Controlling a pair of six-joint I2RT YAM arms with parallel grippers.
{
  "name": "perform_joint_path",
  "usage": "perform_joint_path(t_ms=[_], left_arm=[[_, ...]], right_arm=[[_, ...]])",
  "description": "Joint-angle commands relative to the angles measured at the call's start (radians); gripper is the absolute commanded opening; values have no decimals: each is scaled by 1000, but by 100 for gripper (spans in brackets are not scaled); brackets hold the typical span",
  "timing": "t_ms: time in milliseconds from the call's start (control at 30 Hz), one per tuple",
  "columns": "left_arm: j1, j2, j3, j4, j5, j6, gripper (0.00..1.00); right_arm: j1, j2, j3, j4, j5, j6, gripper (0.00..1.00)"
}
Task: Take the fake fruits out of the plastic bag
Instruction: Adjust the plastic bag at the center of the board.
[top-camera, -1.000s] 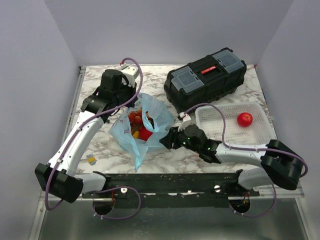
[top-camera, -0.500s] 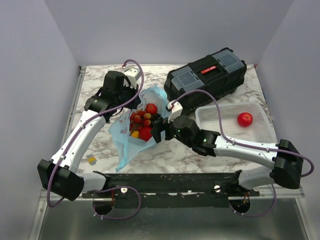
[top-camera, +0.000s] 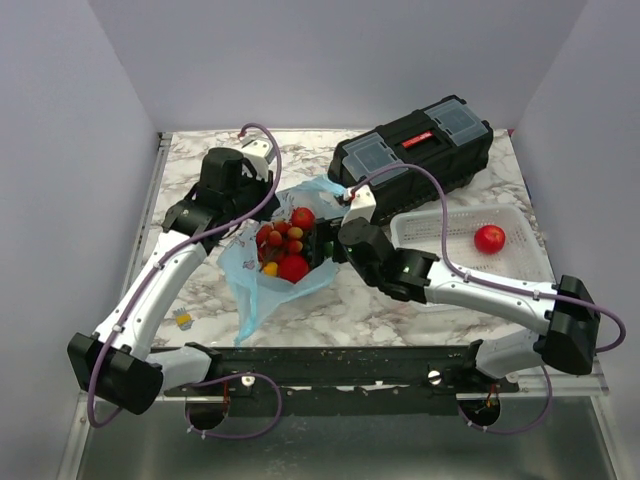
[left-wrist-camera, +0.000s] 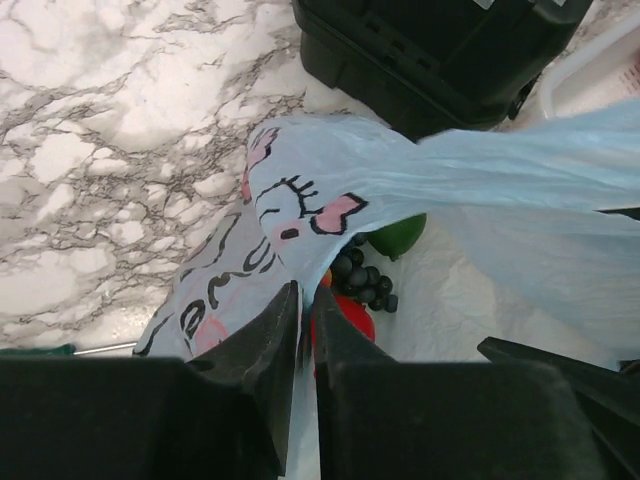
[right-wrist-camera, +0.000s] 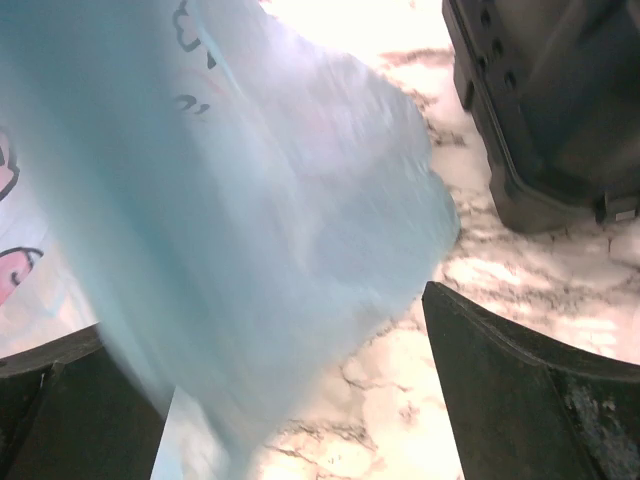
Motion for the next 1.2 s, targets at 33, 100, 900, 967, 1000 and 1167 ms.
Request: perform_joint_path(t_ms=[33, 100, 900, 967, 1000, 1167], left_arm=[[-5, -38, -37, 35, -96, -1, 26], [-30, -47, -56, 42, -149, 8, 33], [-67, -79, -118, -111, -524, -48, 99], [-44, -14, -84, -137, -480, -48, 98], [-40, 21, -75, -144, -480, -44, 97], [-17, 142, -53, -161, -515, -10, 71]], right_arm=[[0, -20, -98, -38, 39, 126, 95], [1, -43, -119, -15, 26, 131, 84], [1, -187, -226, 184, -75, 23, 1], [1, -196, -230, 190, -82, 24, 1], [1, -199, -229, 191, -88, 23, 1], [0, -221, -234, 185, -97, 21, 1]])
